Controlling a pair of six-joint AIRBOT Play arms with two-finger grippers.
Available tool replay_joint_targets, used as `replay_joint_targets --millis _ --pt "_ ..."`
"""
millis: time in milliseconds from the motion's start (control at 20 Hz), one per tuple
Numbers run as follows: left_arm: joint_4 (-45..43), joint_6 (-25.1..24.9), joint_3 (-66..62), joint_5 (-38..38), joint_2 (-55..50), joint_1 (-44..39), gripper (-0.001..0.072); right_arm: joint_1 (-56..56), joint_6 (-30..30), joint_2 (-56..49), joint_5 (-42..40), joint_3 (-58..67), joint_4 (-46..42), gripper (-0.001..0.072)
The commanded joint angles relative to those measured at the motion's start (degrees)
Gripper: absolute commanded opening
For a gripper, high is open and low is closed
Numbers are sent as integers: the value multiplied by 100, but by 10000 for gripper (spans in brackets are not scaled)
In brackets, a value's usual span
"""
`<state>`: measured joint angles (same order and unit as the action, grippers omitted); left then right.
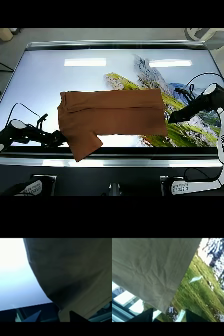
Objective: Fold the shirts.
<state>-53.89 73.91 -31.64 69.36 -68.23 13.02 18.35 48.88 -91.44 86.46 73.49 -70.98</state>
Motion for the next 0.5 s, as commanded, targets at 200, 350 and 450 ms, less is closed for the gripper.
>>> replay_joint_targets --millis 200,350,450 --pt "315 236 162 -946 44 -555 245 2 -33 94 61 -404 -22 510" --pt "337 96 160 -988 46 -647 26 2 -31 186 -94 -957 181 512" --pt "334 57 142 -938 50 -621 26 2 -28 186 -313 -1211 256 512"
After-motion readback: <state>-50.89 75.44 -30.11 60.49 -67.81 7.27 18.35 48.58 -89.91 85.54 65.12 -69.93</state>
